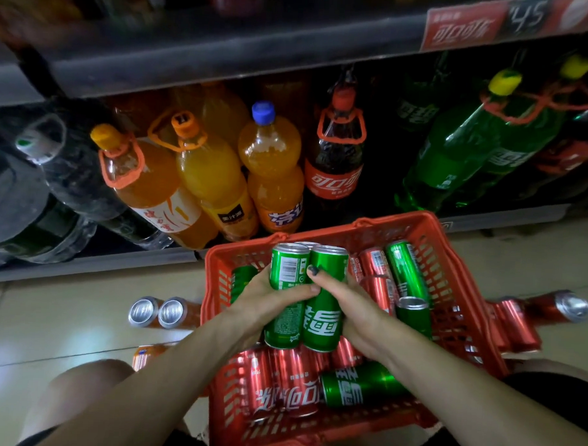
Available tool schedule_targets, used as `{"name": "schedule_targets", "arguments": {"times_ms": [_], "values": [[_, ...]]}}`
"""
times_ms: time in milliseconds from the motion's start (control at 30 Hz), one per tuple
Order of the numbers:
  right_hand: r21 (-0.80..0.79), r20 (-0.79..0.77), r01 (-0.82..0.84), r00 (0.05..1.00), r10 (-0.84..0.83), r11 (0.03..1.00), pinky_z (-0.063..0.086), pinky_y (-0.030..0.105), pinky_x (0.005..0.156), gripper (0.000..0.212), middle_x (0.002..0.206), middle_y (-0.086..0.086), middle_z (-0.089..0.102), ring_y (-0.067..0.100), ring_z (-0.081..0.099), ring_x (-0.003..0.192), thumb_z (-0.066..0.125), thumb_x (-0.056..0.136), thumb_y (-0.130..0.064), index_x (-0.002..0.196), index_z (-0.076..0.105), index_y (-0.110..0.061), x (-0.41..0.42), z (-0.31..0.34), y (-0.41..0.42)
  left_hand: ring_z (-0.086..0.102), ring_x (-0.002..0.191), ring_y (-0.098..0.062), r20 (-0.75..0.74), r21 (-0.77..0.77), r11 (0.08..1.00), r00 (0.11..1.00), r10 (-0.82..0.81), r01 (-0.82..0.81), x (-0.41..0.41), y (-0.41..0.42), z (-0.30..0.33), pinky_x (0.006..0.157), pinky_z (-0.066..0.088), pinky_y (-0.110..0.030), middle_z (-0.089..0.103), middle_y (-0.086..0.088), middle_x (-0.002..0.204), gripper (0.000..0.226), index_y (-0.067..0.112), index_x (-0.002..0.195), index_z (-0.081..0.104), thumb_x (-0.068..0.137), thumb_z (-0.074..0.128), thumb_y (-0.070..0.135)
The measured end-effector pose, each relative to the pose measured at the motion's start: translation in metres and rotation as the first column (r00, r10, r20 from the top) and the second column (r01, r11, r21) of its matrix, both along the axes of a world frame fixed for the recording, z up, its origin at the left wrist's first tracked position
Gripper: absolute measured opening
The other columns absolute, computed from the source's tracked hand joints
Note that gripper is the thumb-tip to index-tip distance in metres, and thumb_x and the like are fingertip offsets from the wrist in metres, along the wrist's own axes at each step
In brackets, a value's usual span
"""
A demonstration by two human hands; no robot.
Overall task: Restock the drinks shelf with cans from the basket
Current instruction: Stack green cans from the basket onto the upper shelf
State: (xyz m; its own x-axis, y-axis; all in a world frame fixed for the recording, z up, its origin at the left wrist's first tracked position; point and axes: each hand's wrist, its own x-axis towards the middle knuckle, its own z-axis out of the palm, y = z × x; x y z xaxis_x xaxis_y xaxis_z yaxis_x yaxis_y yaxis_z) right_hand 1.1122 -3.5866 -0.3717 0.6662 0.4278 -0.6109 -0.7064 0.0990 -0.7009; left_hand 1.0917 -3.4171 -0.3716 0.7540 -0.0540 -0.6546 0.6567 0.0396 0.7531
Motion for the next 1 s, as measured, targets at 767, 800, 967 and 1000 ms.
{"name": "schedule_targets", "arguments": {"times_ms": [767,800,967,1000], "values": [[0.099,0.658,0.268,0.705,-0.265,0.958,0.058,0.032,0.088,0.059,0.117,-0.001,0.077,0.018,0.073,0.110,0.085,0.064,-0.039,0.120,0.068,-0.030,0.030,0.790,-0.107,0.074,0.114,-0.019,0.650,0.127,0.990,0.750,-0.127,0.057,0.042,-0.108,0.800,0.101,0.058,-0.047,0.077,0.000,0.122,0.078,0.016,0.134,0.060,0.067,0.093,0.036],[0.099,0.686,0.258,0.682,-0.254,0.961,0.058,0.035,0.091,0.061,0.120,-0.001,0.076,0.019,0.072,0.112,0.085,0.066,-0.039,0.124,0.066,-0.029,0.032,0.823,-0.111,0.073,0.114,-0.020,0.680,0.135,0.989,0.721,-0.133,0.055,0.044,-0.112,0.832,0.101,0.057,-0.048,0.076,-0.001,0.124,0.073,0.016,0.134,0.060,0.072,0.094,0.032],[0.124,0.797,0.239,0.554,-0.240,0.963,0.054,0.042,0.099,0.066,0.126,-0.002,0.073,0.018,0.069,0.119,0.083,0.072,-0.040,0.133,0.063,-0.027,0.041,0.955,-0.125,0.073,0.115,-0.018,0.813,0.157,0.984,0.555,-0.174,0.080,0.052,-0.124,0.966,0.099,0.059,-0.042,0.076,0.001,0.125,0.057,0.018,0.135,0.061,0.083,0.084,0.013],[0.144,0.808,0.244,0.531,-0.256,0.959,0.056,0.038,0.096,0.063,0.124,-0.003,0.074,0.018,0.070,0.117,0.085,0.072,-0.038,0.131,0.064,-0.027,0.043,0.975,-0.126,0.073,0.114,-0.016,0.836,0.155,0.984,0.519,-0.177,0.087,0.053,-0.125,0.987,0.097,0.060,-0.038,0.076,0.003,0.123,0.055,0.019,0.134,0.062,0.083,0.082,0.013]]}}
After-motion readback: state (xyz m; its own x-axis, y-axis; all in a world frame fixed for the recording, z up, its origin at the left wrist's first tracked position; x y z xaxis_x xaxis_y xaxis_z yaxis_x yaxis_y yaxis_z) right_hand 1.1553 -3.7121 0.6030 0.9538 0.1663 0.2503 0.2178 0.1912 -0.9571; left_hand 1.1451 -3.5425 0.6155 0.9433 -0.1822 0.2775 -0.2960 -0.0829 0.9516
